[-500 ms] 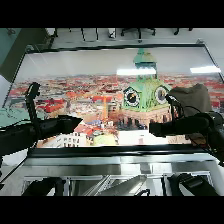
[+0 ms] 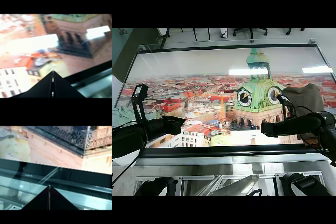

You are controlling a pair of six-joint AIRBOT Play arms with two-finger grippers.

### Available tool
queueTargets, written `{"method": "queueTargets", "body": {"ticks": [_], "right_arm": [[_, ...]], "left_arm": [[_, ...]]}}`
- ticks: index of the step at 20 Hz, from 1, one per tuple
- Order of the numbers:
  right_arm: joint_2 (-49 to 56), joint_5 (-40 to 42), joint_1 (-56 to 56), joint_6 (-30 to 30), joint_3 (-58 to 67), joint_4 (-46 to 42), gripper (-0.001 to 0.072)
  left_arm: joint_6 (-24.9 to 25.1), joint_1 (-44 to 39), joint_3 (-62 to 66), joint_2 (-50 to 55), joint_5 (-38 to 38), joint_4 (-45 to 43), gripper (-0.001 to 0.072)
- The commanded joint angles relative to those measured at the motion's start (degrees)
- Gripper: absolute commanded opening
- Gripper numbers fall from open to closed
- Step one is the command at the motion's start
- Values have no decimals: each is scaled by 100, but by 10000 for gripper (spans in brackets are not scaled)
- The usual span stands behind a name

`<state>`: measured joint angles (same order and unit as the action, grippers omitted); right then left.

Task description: Fold the shirts.

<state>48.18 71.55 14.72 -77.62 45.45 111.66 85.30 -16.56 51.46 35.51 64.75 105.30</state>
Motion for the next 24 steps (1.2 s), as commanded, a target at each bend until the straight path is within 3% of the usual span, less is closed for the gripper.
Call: {"method": "queueTargets", "body": {"ticks": [1, 2, 5, 9, 12, 21, 22, 23, 24], "right_arm": [[4, -2, 4, 0, -2, 2, 20], [4, -2, 4, 2, -2, 2, 20], [11, -195, 4, 2, -2, 4, 20], [26, -376, 4, 2, -2, 2, 20], [81, -654, 4, 2, -2, 4, 20], [129, -1051, 4, 2, -2, 0, 20], [129, -1051, 4, 2, -2, 2, 20], [129, -1051, 4, 4, -2, 2, 20], [129, -1043, 4, 4, -2, 4, 20]], "left_arm": [[-247, 262, 4, 179, 234, -2680, 445], [-273, 496, 4, 376, 234, -3224, 686], [-234, 1718, 4, 1325, -55, -4076, 689], [-92, 3283, 37, 2841, -1495, -4081, 689], [-22, 3823, 459, 3901, -2212, -4087, 689], [317, 4153, 1974, 6168, -1410, -4103, 676], [317, 4138, 2105, 6323, -1263, -4083, 474], [317, 4135, 2236, 6435, -1075, -4083, 138], [317, 4135, 2376, 6489, -898, -4076, 18]]}}
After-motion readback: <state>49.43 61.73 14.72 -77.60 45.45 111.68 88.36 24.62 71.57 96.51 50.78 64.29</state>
